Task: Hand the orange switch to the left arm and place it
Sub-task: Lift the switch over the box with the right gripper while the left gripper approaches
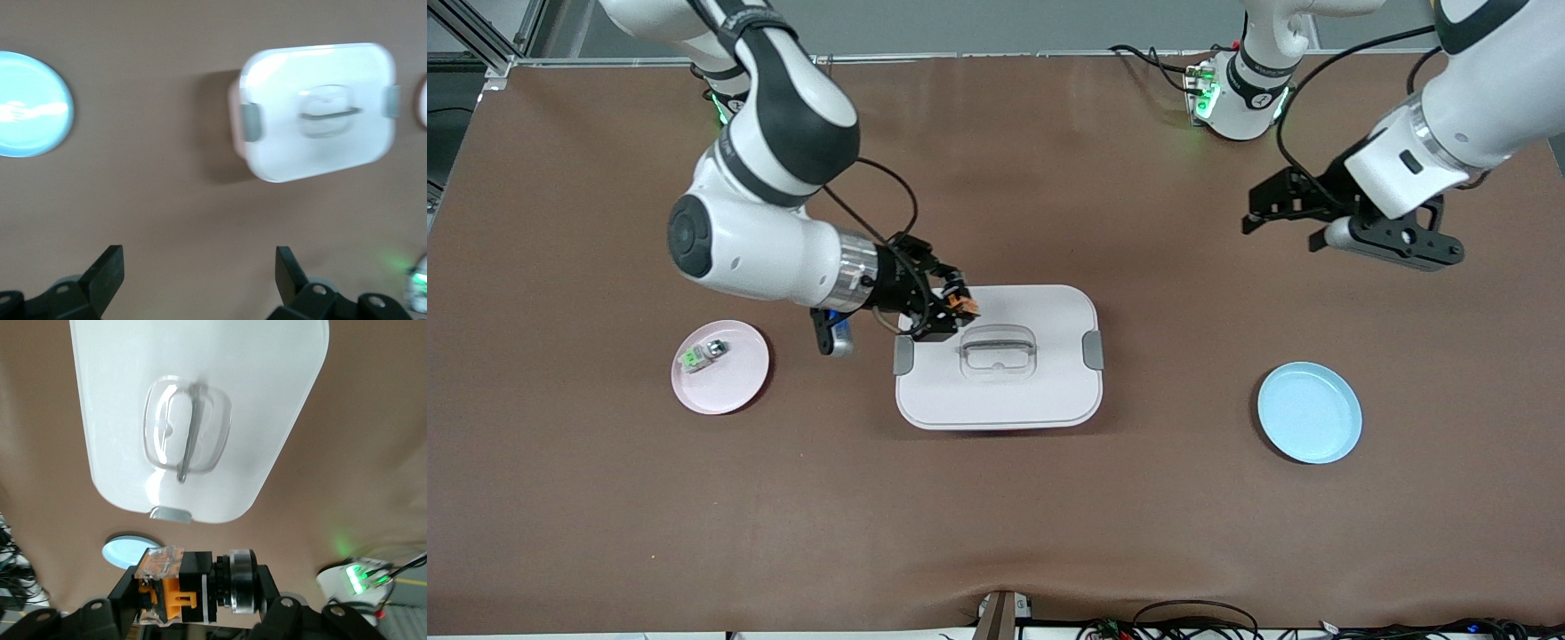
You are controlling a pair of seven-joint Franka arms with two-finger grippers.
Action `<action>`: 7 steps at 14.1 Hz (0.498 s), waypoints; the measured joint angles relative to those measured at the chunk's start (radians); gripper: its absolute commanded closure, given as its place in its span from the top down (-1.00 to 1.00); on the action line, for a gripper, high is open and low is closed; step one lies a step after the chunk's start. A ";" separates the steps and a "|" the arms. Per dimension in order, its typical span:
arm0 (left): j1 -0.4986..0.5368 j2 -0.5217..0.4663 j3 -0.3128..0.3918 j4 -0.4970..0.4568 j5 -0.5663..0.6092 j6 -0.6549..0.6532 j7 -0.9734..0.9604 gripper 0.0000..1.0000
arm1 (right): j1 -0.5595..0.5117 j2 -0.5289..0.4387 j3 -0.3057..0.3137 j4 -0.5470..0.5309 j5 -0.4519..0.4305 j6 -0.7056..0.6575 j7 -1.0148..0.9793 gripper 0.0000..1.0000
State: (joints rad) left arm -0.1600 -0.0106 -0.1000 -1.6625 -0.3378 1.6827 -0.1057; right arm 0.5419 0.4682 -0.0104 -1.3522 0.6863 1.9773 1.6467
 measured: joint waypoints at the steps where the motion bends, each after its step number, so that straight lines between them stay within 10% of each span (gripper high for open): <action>1: -0.001 0.000 -0.022 0.003 -0.041 0.004 -0.021 1.00 | 0.025 0.010 0.001 0.017 0.001 0.037 0.060 -1.00; 7: -0.005 0.021 -0.128 -0.042 -0.238 0.220 -0.042 0.98 | 0.139 0.091 0.003 0.102 0.076 0.218 0.269 -1.00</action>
State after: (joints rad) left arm -0.1647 0.0100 -0.2276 -1.7044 -0.5754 1.9027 -0.1472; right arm 0.6809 0.5589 -0.0077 -1.2507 0.7625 2.1955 1.9154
